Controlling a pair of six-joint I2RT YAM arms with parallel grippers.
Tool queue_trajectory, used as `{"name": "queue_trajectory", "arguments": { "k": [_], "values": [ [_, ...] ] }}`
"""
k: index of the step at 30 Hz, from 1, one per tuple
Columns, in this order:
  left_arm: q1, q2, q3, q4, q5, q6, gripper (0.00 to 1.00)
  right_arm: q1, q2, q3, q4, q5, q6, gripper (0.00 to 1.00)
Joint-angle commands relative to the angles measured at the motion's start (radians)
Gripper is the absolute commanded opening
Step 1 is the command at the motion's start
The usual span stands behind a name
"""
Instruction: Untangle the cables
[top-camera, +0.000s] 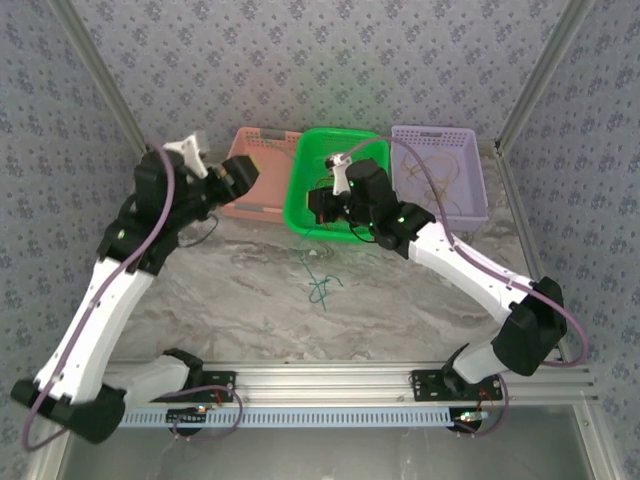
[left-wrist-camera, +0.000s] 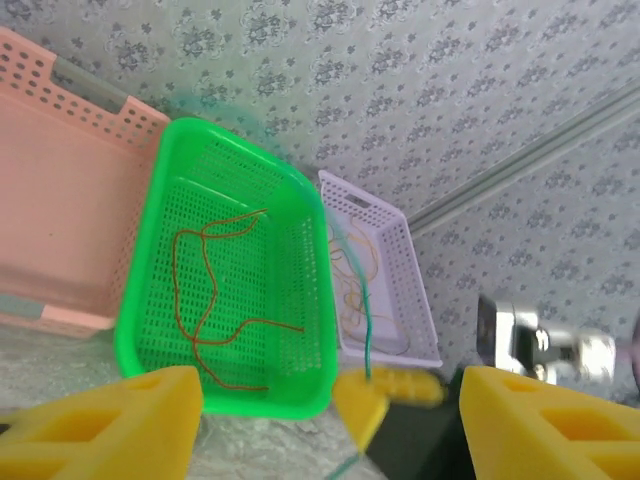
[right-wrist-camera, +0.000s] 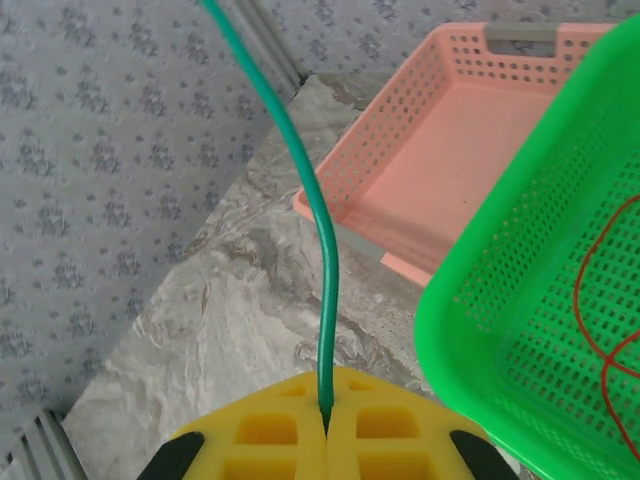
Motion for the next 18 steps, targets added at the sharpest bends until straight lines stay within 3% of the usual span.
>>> {"name": "queue_trajectory", "arguments": {
  "k": [1,5,9,18],
  "values": [
    [-0.069,-0.059,-0.136,0.032,-0.039,-0.016,0.5,-0.028,0.008,0.064,-0.018,-0.019,0.129,0.0],
    [-0.218,-0.067,-0.263,0.096,-0.096,0.016,0.5,-0.039,0.047,0.118,-0.055,0.017,0.2,0.0],
    [-0.328,0.028,-0.236,0.06,-0.177,0.139,0.47,-0.039,0.078,0.159,-0.081,0.01,0.263,0.0],
    [-0.337,0.165,-0.194,0.079,-0.198,0.31,0.55,-0.029,0.097,0.21,-0.149,-0.059,0.296,0.0]
  ]
}}
